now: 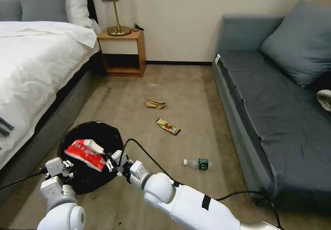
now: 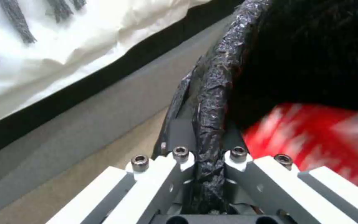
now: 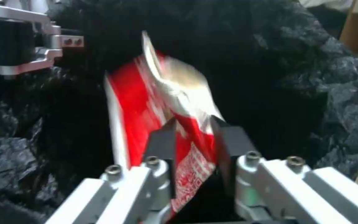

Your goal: Pick up the trash bin, then pick up the garbage on the floor and place it into the trash bin.

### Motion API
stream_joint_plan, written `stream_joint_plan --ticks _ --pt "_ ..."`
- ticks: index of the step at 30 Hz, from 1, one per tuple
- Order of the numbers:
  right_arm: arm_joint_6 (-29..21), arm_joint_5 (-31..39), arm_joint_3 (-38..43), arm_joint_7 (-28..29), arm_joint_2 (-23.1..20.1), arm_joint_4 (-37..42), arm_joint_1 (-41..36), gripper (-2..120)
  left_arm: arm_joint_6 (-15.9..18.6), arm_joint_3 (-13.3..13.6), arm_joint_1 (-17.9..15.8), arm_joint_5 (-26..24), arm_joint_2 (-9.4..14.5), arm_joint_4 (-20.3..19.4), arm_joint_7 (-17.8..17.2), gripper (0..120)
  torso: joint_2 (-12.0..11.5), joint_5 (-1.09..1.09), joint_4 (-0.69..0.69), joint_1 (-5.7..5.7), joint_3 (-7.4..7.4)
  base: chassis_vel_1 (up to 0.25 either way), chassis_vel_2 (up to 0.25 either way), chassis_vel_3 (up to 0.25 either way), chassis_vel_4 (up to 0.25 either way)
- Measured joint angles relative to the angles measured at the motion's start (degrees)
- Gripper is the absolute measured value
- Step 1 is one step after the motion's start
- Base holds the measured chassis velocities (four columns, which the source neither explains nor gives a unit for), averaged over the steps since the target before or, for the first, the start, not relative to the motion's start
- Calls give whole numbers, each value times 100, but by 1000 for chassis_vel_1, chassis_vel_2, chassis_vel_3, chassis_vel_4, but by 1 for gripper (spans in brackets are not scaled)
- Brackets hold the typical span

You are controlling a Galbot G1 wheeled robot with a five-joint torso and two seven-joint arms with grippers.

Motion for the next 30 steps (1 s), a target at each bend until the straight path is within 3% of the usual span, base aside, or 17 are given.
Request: stream_joint_plan --ticks 10,14,15,18,21,30 --pt "126 89 220 -153 -120 189 -75 59 0 -72 -6 5 3 2 3 3 0 0 0 0 0 0 0 0 0" --pt "1047 -41 704 -191 -484 299 -256 80 -38 -201 -47 -4 4 41 -9 3 0 1 0 0 0 0 0 0 0" --pt "1047 -41 704 -191 -484 299 -256 80 -38 -201 -47 -4 4 41 -9 3 0 1 0 0 0 0 0 0 0" --pt "1947 -577 1128 84 -812 246 -519 92 -106 -303 -114 -10 12 128 -35 3 0 1 0 0 0 0 0 0 0" --pt "2102 -803 1459 232 -1063 414 -824 99 -120 -336 -151 -75 94 211 -37 3 0 1 -1 0 0 0 0 0 0" --pt "2307 -1479 2846 218 -1523 1120 -2293 100 -184 -432 -196 -212 374 392 -41 3 0 1 -1 0 0 0 0 0 0"
